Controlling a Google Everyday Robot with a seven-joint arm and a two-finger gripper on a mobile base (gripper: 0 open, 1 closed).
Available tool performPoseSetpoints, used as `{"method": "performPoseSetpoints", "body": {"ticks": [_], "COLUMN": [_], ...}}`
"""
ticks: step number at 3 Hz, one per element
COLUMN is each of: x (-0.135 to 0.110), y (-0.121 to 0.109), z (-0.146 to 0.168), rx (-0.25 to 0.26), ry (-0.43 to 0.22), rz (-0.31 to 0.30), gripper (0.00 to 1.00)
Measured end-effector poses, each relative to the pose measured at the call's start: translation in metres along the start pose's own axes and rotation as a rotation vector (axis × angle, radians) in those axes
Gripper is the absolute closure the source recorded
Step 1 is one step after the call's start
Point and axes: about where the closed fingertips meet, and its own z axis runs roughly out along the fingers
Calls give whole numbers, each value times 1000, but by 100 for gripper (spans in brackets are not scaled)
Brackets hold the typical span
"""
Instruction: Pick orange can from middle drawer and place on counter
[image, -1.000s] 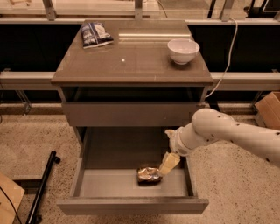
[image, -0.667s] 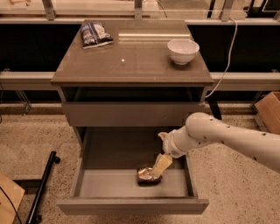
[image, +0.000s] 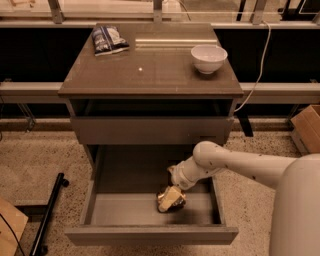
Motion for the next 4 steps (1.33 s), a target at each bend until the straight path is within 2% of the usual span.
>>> {"method": "performPoseSetpoints", "body": {"ticks": [2, 3, 4], "x": [41, 58, 65], "y": [2, 4, 2], "z": [59, 67, 58], "rx": [-52, -47, -1], "ry": [39, 56, 66], "rz": [95, 139, 161], "gripper": [0, 18, 42]}}
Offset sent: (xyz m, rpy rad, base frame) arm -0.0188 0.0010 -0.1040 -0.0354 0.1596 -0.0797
